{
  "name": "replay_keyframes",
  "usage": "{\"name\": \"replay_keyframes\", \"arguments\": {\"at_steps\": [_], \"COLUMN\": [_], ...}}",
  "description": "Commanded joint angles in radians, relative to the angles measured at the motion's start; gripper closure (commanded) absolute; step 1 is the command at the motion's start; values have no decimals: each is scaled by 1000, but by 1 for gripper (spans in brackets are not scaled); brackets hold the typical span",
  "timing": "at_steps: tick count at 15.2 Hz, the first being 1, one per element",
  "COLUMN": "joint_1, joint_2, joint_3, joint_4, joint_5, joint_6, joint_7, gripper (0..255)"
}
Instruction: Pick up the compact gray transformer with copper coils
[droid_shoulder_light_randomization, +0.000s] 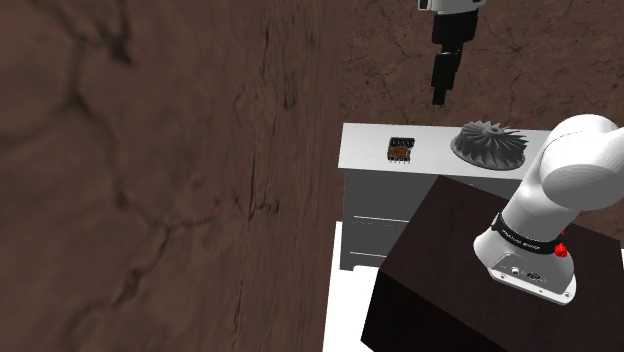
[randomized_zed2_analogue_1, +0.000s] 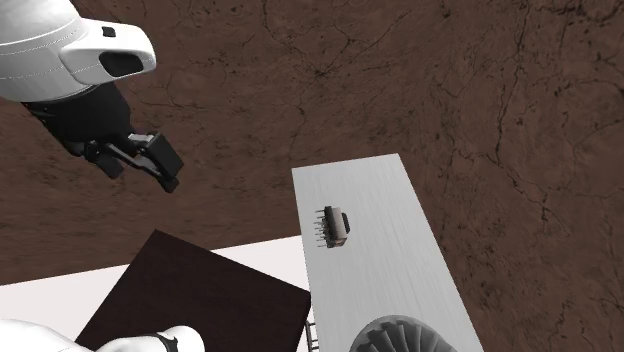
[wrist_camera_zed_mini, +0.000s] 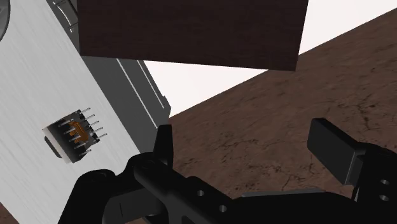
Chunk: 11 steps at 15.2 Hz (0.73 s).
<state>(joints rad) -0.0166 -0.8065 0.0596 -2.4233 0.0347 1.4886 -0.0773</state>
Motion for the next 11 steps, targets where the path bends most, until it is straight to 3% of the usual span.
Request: {"name": "replay_keyframes", "arguments": {"at_steps": [1,11], "joint_1": [0,-75], "joint_2": [0,75], "joint_3": [0,-130], "joint_4": [0,-204], "joint_5": [0,-141], "joint_6": [0,337], "joint_7": [0,-141], "gripper": [0,0]}}
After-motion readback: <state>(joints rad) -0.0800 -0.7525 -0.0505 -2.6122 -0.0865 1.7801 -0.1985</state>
